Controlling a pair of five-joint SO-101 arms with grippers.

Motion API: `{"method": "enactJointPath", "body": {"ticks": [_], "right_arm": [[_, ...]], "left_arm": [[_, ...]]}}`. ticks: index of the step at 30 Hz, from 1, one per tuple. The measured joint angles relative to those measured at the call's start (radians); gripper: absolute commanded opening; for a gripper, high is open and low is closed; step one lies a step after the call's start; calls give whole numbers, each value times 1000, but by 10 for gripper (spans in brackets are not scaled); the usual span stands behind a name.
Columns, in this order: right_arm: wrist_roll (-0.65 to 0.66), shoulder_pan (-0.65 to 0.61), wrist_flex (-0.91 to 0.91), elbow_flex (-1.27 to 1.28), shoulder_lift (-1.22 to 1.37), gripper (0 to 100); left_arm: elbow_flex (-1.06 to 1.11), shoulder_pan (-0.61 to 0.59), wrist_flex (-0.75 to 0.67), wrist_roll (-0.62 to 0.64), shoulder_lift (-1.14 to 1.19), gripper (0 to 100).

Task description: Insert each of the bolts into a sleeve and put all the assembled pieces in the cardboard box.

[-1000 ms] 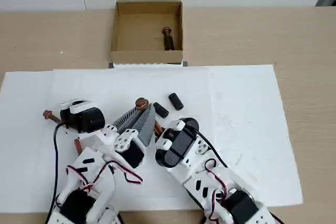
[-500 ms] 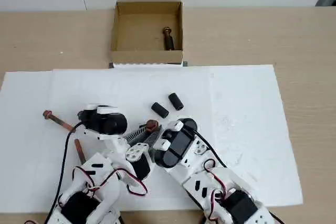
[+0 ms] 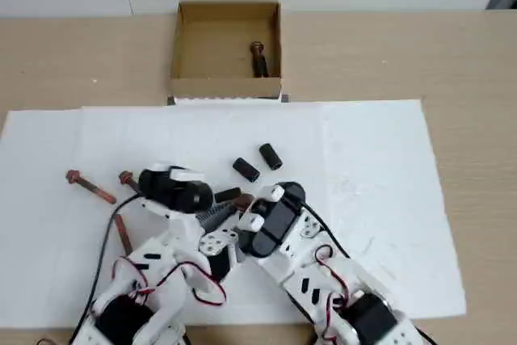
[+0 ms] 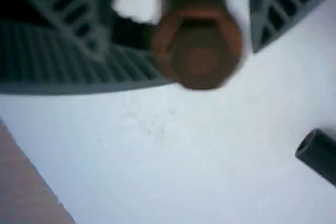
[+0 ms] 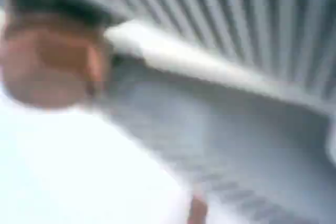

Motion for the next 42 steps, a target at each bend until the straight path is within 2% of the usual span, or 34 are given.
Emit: {"method": "enactJointPath", "body": {"ticks": [5, 13, 19, 23, 28, 36, 42], "right_arm": [[0, 0, 0, -2, 0, 2], [0, 0, 0, -2, 0, 2], [0, 18, 0, -2, 0, 2], [-14, 141, 0, -2, 2, 2], [-80, 284, 11, -2, 2, 2], [-146, 336, 92, -2, 3, 2], [-149, 341, 92, -35, 95, 2]], "left_arm": [[0, -25, 0, -43, -2, 206], [-80, -129, 0, -110, 2, 201], [-124, -172, 0, -147, 3, 3], [-133, -206, 0, -190, 2, 5], [-133, -351, 0, -325, 2, 6], [-17, -611, 0, -517, 2, 6], [94, -655, 0, -559, 2, 6]]}}
